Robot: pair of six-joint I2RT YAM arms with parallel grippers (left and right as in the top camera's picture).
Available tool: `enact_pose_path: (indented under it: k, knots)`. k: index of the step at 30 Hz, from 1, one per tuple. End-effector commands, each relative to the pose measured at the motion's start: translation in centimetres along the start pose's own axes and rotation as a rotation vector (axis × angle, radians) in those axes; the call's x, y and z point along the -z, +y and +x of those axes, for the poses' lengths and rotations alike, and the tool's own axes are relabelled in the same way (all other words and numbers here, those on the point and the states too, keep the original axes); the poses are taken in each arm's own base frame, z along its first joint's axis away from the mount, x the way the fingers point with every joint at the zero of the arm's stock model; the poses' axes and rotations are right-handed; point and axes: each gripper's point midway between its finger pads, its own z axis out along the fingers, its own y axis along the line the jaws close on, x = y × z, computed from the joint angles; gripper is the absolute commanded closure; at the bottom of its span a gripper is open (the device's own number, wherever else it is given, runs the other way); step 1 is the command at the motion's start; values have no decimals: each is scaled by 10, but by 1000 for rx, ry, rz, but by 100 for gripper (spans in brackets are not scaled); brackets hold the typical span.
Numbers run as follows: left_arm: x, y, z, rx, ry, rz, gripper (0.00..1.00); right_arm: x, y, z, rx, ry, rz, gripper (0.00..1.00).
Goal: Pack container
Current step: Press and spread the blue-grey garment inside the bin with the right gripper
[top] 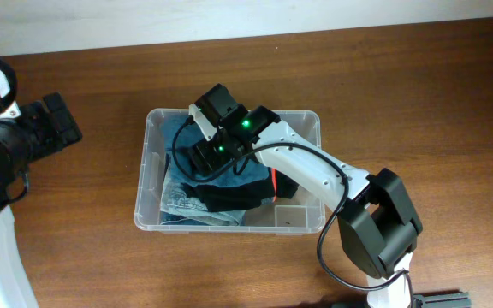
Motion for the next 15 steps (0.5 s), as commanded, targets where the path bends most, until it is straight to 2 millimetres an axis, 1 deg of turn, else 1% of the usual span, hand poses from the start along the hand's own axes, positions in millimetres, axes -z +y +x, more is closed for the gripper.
enact_pose_path:
  k: [1, 3, 5, 6, 7, 8, 10, 11, 13, 15]
  knots:
    - [1, 3, -1, 13, -4, -10, 0, -16, -17, 31, -24, 100, 82, 8]
    - [1, 3, -1, 13, -3, -10, 0, 5, -11, 19, -15, 49, 77, 8]
    - [1, 3, -1, 13, -4, -10, 0, 33, -4, 5, -4, -25, 68, 8]
    - [1, 3, -1, 13, -4, -10, 0, 49, 0, -3, 4, -69, 62, 7]
    - [1, 3, -1, 13, -4, -10, 0, 61, 3, -8, 8, -100, 58, 7]
    - [1, 3, -1, 13, -3, -10, 0, 75, 6, -14, 17, -137, 54, 4]
    - [1, 3, -1, 13, -3, -10, 0, 97, 11, -20, 48, -185, 49, 0]
    - [1, 3, -1, 13, -4, -10, 0, 108, 14, -21, 65, -204, 47, 1]
    - [1, 3, -1, 13, -3, -10, 0, 118, 16, -20, 74, -213, 46, 1]
    - [1, 3, -1, 13, -3, -10, 0, 116, 19, -16, 83, -195, 37, 1]
